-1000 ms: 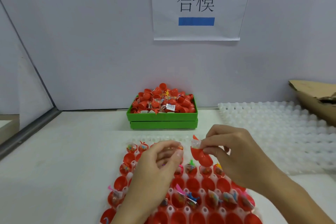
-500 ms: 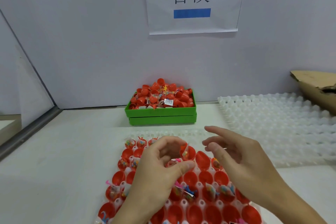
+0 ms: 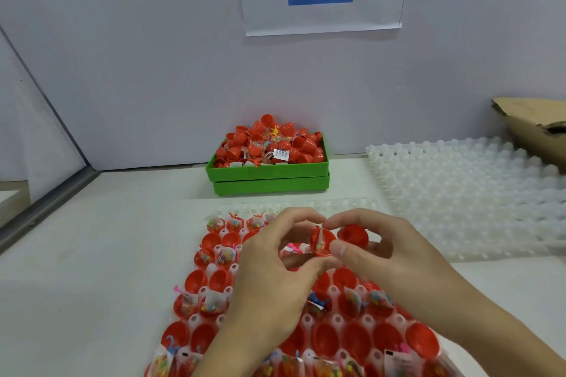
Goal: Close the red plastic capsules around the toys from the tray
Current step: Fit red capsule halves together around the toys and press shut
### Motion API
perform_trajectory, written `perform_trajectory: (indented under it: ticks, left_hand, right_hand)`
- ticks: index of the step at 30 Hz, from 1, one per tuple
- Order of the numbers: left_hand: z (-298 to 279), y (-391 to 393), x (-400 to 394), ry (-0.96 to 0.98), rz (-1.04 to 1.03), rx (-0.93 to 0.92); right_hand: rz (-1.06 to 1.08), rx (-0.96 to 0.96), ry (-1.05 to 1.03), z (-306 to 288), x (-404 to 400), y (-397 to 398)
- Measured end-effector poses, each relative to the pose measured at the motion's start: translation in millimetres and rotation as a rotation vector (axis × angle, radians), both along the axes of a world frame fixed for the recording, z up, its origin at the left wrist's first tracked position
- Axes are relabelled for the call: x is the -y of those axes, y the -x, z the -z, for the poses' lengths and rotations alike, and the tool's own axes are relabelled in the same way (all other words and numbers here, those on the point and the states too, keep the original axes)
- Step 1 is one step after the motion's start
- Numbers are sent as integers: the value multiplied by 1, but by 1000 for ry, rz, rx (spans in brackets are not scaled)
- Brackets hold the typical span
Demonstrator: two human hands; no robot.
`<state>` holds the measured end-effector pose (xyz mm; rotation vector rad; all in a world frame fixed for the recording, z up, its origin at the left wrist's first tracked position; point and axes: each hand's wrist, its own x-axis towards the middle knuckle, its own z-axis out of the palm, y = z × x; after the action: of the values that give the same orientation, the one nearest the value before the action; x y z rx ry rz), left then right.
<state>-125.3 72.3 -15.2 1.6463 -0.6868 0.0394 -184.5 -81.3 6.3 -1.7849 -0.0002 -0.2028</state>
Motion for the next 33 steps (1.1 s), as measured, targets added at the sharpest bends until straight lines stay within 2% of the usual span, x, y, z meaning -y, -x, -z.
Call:
perform_trajectory:
  ticks: [5, 14, 21, 26, 33]
  left_hand:
    - [1, 1, 1, 2, 31, 54]
    - [-1, 2, 0, 2, 27, 99]
    - [-1, 2, -1, 27, 43, 67]
    - [-2, 2, 0, 32, 39, 85]
    - [-3, 2, -1, 34, 23, 109]
  right_hand:
    - [72, 6, -5, 2, -2, -2]
    - [52, -36, -130, 2, -2, -1]
    - [50, -15, -85, 0, -1, 0]
    - [88, -9, -169, 2, -1, -2]
    - [40, -8, -176, 5, 1, -3]
